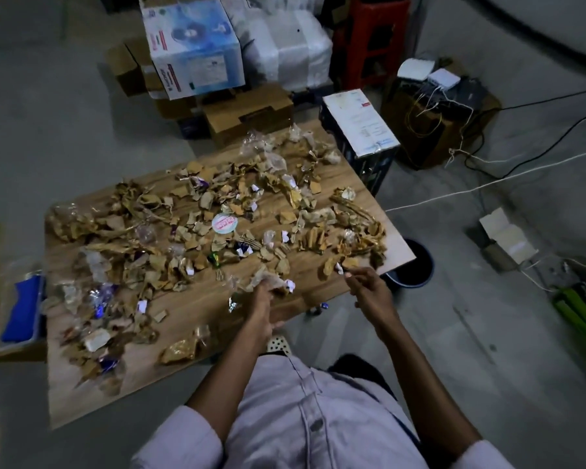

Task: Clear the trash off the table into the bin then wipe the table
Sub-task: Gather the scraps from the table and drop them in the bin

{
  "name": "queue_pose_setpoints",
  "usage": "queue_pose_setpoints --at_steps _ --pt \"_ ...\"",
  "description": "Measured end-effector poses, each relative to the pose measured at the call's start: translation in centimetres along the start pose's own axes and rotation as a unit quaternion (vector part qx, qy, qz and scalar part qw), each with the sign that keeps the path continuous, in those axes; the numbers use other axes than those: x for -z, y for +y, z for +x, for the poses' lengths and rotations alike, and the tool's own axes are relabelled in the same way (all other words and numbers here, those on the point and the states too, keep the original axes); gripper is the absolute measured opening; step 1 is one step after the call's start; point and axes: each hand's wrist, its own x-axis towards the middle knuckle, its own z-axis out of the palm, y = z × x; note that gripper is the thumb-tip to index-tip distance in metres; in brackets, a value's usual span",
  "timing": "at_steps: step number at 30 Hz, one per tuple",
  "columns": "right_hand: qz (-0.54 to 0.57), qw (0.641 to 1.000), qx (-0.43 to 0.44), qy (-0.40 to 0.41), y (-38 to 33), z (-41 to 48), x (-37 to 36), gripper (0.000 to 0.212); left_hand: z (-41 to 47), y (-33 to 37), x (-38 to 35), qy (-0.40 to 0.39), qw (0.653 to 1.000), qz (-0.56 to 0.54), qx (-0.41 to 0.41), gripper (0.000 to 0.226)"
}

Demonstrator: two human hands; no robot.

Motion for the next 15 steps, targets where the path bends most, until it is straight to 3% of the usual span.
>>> queue_pose_setpoints --at_steps 4,7,9,12,13,15 --pt "-0.165 0.985 0.027 0.046 -0.5 4.7 2.5 0.05 2.5 0.2 -0.9 0.023 0.998 -0.043 0.05 0.061" --pt "-0.261 0.964 -0.025 0.049 -1.6 8.7 4.2 0.082 4.4 0.3 -2.0 0.035 0.996 -0.046 0.073 0.061" --pt "-0.286 0.956 -0.061 0.014 -2.1 11.6 5.0 0.107 4.1 1.3 -3.3 0.052 0.995 -0.037 0.074 0.055" --pt "-0.304 0.942 -0.118 -0.078 -3.0 15.3 4.9 0.133 3.5 2.5 -5.1 0.075 0.994 0.024 0.08 0.022" --pt "-0.311 0.936 -0.126 -0.108 -3.2 16.1 4.7 0.139 4.6 2.2 -5.9 0.068 0.993 0.015 0.095 0.03" --pt "-0.336 0.923 -0.107 -0.153 -3.4 17.5 3.8 0.142 4.6 2.4 -7.2 0.08 0.993 0.045 0.076 0.014"
